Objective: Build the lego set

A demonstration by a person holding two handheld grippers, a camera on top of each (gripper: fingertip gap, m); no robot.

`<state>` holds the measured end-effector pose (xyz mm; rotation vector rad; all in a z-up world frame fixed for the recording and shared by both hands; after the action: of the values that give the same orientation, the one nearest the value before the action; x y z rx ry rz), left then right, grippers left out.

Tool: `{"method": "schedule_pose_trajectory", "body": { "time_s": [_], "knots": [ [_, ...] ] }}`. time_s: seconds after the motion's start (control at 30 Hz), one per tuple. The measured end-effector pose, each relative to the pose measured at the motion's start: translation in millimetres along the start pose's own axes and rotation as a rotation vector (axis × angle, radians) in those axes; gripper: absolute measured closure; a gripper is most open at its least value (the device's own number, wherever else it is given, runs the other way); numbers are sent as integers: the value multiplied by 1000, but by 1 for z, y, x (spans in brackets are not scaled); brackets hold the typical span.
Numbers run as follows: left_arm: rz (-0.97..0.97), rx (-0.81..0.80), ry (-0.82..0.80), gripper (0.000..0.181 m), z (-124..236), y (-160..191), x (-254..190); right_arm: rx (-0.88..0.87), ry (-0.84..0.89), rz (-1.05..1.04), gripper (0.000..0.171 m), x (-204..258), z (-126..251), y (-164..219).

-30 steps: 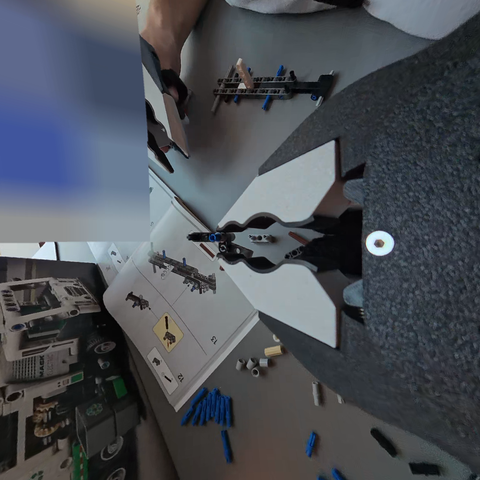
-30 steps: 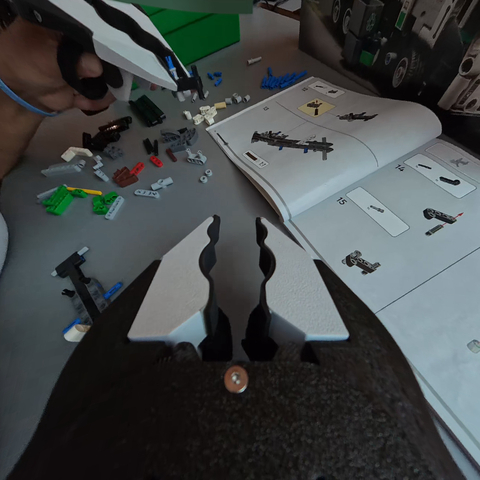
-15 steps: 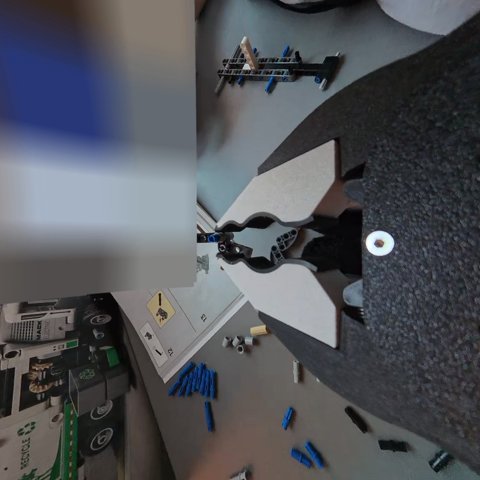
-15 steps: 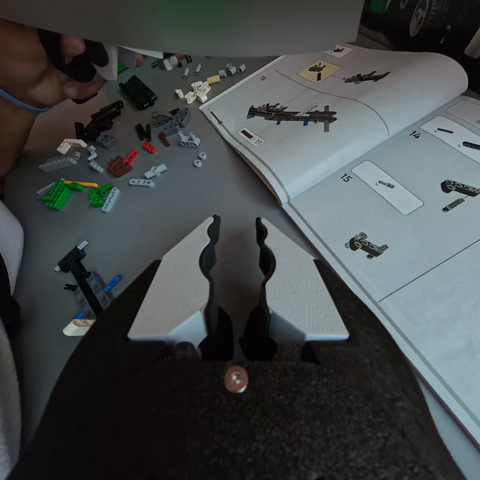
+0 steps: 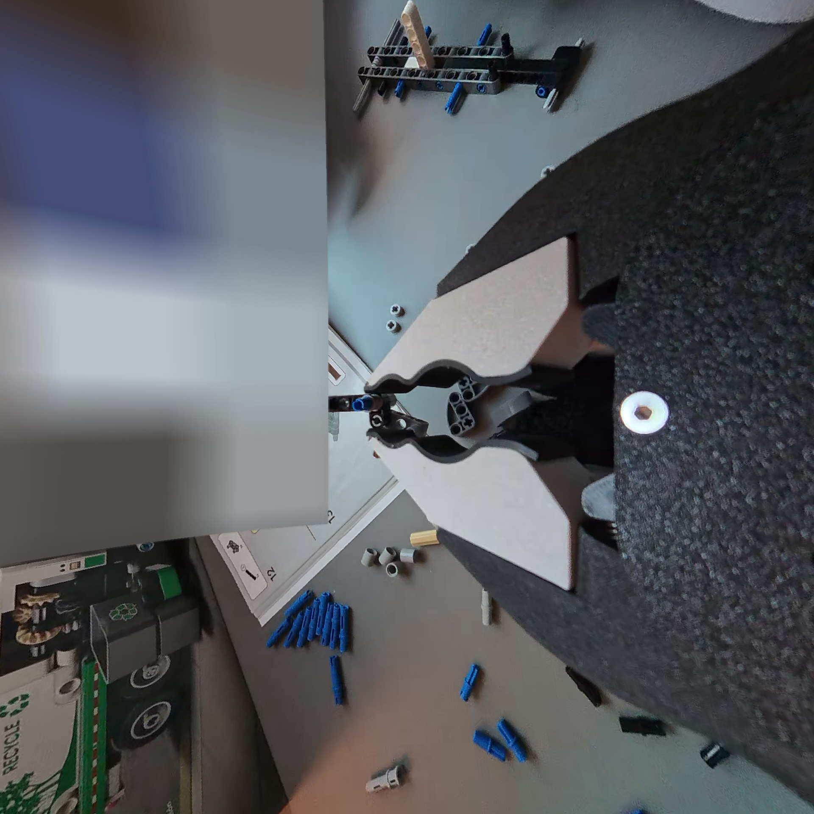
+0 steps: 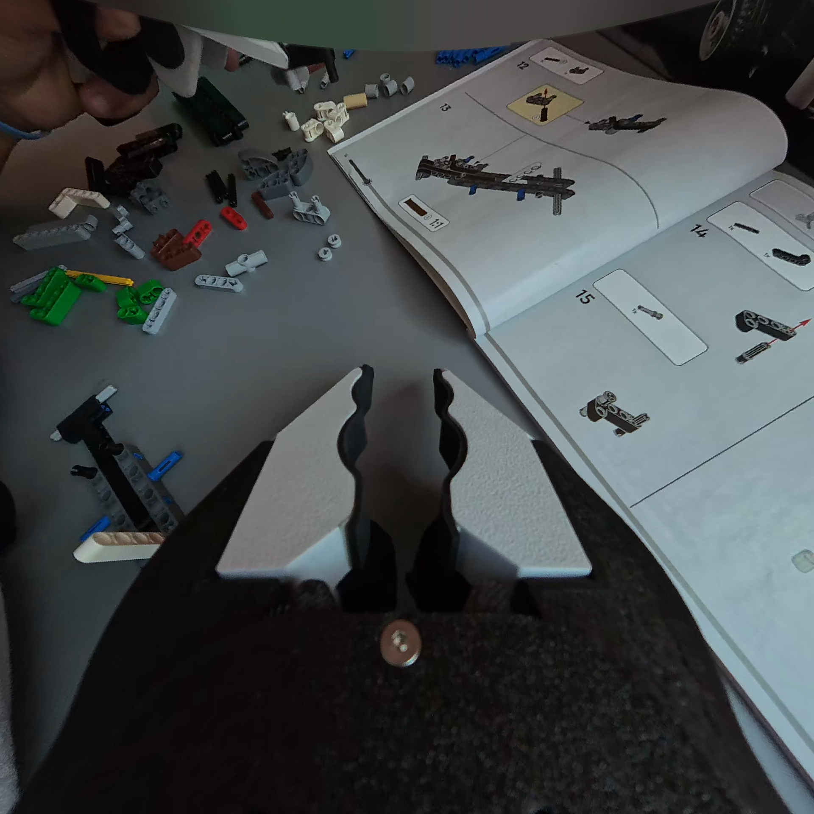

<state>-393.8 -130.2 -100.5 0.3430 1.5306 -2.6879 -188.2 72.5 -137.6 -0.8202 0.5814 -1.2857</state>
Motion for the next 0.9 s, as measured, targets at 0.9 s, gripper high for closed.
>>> {"method": "schedule_pose_trajectory", "body": {
  "time_s": [0.9],
  "knots": [
    [20, 19, -2, 167, -2, 5, 5, -4, 9, -12, 146, -4, 3, 1]
  ]
}}
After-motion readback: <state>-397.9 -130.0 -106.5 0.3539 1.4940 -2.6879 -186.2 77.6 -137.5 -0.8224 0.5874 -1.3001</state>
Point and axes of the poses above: each gripper's, where its closed fingertips meet, z back along the fingers, y out of its underside, x = y × z across the jaws, the point moved 9 cm from there along z, back along the fingers, and after that the axes turned 8 degrees about y, right-handed, at the moved point
